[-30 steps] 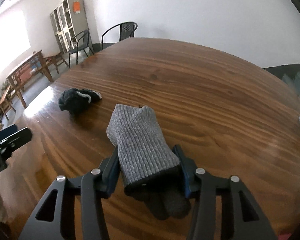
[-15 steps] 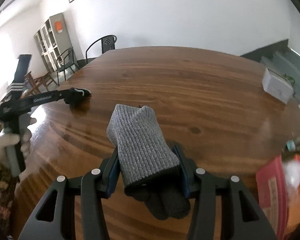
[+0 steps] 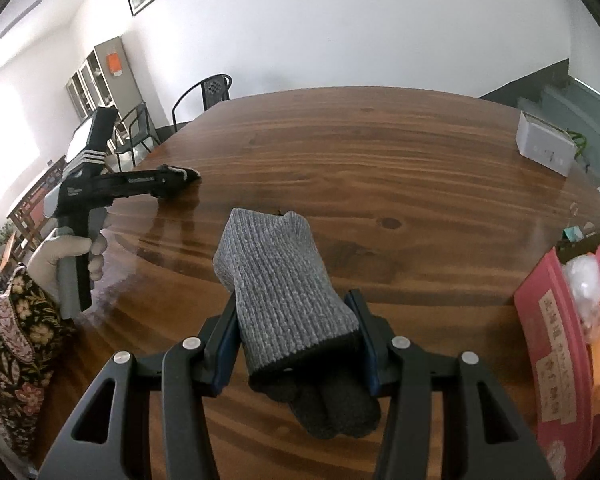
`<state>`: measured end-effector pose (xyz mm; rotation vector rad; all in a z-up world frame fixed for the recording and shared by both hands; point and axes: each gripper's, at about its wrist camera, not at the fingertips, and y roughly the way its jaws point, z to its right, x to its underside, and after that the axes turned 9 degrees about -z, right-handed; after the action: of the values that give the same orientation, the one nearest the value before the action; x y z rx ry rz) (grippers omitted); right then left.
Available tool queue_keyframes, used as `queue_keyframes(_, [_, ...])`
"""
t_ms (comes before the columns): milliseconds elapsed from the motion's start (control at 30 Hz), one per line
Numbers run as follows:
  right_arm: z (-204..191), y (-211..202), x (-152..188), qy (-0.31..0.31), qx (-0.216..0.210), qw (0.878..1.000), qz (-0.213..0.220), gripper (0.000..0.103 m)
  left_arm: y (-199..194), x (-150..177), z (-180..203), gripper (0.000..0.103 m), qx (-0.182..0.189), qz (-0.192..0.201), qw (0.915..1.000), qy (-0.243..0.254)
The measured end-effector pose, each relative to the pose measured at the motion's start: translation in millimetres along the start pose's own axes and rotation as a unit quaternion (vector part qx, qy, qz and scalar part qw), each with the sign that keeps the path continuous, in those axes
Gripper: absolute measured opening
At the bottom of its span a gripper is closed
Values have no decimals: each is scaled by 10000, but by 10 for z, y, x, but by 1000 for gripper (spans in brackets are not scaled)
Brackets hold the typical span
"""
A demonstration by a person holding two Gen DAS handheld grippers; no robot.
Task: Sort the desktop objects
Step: 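Grasp the black fuzzy pom-pom with the left tool while the right tool holds the sock, then carry the pom-pom into the pink box and open the left tool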
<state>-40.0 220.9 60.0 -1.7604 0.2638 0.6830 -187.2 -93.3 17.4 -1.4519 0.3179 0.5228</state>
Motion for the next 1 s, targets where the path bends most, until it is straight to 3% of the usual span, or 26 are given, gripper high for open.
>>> queue_keyframes(233, [28,-266,59,157,-22,9990,429,54,-283,109,206,50,54,259,9996,57])
queue_keyframes(400, [119,-533,133,354,3,9963,780,54,-578,250,510,50,350,484,9980,189])
queue_keyframes(567, [343,-970,272,620,297,9892,1291,54,-862,427,963,50,720,645,9938,548])
queue_keyframes(833, [1196,-1788,688,1476,1198,9672,1682,54,-1309,792,1854,50,1483,739,9776,1297])
queue_keyframes(1000, [1644,-2153,1042,2064,1501,9490,1853,54,-1466,1037,2454,50,1991,549,9627,1747])
